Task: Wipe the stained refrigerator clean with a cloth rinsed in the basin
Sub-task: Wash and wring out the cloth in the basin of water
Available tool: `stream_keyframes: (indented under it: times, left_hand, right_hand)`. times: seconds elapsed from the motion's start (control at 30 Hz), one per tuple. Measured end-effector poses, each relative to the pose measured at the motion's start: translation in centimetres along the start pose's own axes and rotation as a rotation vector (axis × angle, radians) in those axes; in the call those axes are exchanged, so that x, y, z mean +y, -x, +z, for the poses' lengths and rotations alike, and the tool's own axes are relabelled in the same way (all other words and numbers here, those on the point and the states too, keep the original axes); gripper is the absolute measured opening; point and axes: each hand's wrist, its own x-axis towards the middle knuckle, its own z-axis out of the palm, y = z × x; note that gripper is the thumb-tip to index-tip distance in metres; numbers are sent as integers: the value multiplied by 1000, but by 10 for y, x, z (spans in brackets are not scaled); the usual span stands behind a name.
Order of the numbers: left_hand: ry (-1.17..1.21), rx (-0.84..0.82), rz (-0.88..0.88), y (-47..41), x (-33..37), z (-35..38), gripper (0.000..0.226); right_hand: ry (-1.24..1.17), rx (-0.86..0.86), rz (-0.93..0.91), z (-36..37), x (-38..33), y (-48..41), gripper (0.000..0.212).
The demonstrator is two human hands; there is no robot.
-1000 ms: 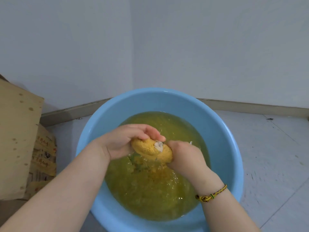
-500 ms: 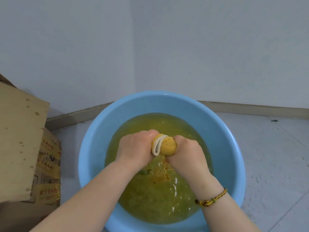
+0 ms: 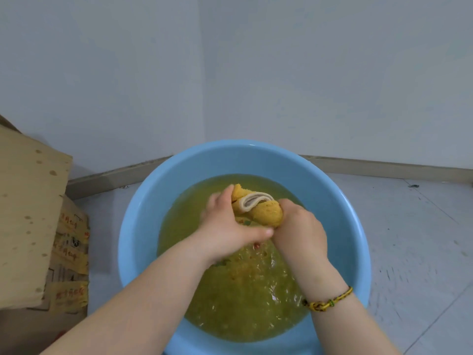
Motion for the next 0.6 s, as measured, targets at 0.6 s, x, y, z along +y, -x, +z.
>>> stream_keyframes:
  times: [0.6]
  left_hand:
    - [1193,79,-117,-29,6,-11,18]
  right_hand:
    - [-671,-144,18,28,-35,19,16]
